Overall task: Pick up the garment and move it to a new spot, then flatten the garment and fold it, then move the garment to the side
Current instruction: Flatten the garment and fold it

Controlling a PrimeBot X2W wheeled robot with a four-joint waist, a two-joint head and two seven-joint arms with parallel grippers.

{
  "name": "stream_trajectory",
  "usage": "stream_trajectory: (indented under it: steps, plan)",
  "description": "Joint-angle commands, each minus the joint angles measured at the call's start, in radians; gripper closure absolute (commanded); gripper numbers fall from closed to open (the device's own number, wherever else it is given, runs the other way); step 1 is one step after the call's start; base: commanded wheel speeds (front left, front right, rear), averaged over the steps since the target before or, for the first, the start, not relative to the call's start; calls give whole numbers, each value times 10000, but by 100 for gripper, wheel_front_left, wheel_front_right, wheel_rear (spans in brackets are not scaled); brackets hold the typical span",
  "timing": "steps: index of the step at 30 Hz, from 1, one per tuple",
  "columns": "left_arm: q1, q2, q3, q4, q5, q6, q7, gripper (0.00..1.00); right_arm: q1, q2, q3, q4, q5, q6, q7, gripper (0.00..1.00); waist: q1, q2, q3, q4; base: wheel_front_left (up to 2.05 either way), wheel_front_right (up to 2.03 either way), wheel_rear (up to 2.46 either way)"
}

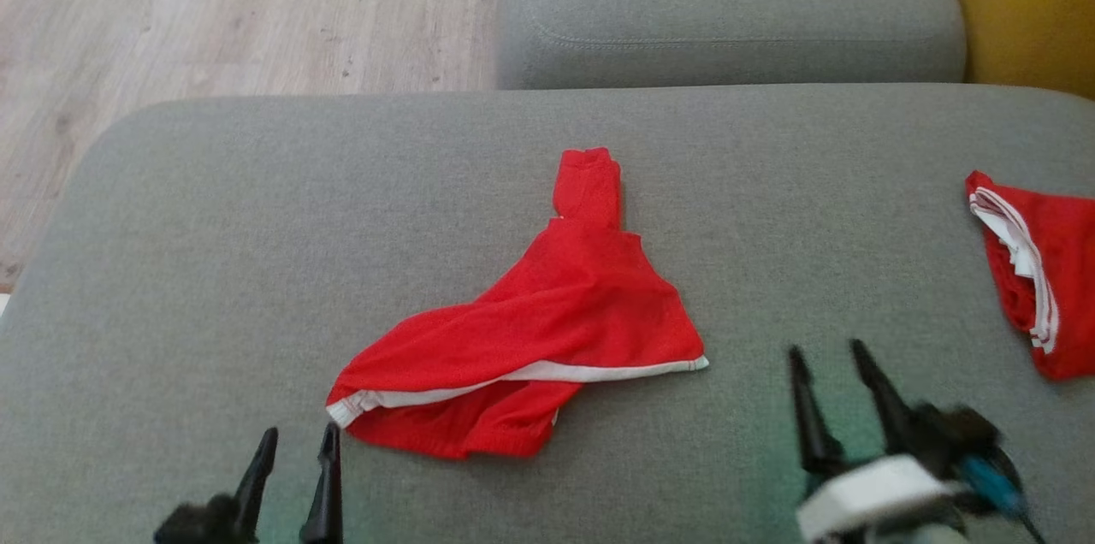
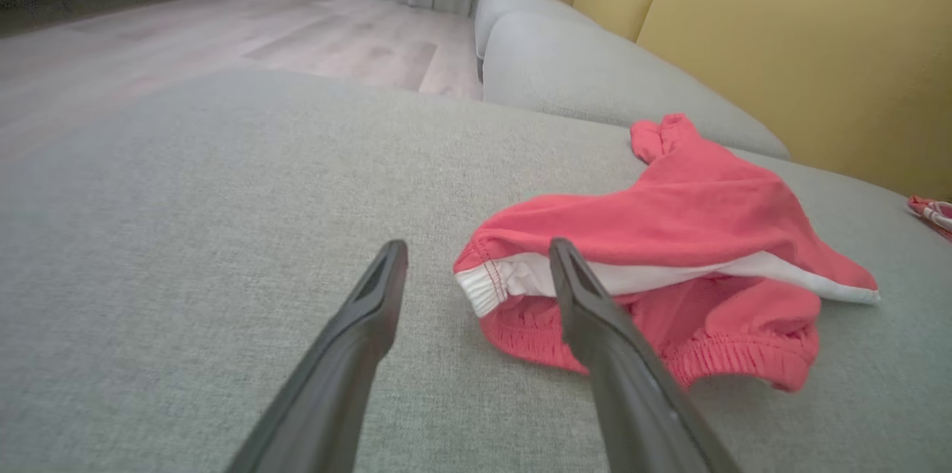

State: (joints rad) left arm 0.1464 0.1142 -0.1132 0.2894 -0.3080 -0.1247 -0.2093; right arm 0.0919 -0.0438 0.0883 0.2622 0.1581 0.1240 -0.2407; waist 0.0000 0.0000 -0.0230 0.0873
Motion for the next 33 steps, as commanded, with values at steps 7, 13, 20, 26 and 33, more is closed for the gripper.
stream_trajectory:
  steps: [7,13,20,26,33]
  plan:
    - [-1156,443,104,-469,-1503,-53,2814,0,-2503,-406,1852,199,1050,67,3024,0,0,0,504,142,0,0,0]
    - [-1616,601,-102,-246,-2187,-56,3667,0,-3230,-491,2257,1215,969,67,4402,0,0,0,867,350,0,0,0]
    - [-1893,508,-327,-264,-2900,-58,4087,0,-3631,-288,2337,2442,833,67,4623,0,0,0,1212,605,0,0,0]
    - [-1899,570,-522,-395,-3583,-58,4374,0,-3759,-188,2549,3030,919,67,4815,0,0,0,1305,633,0,0,0]
    - [-1806,660,-585,-466,-4155,-59,4593,0,-3910,-159,2734,3242,964,67,5105,0,0,0,1422,490,0,0,0]
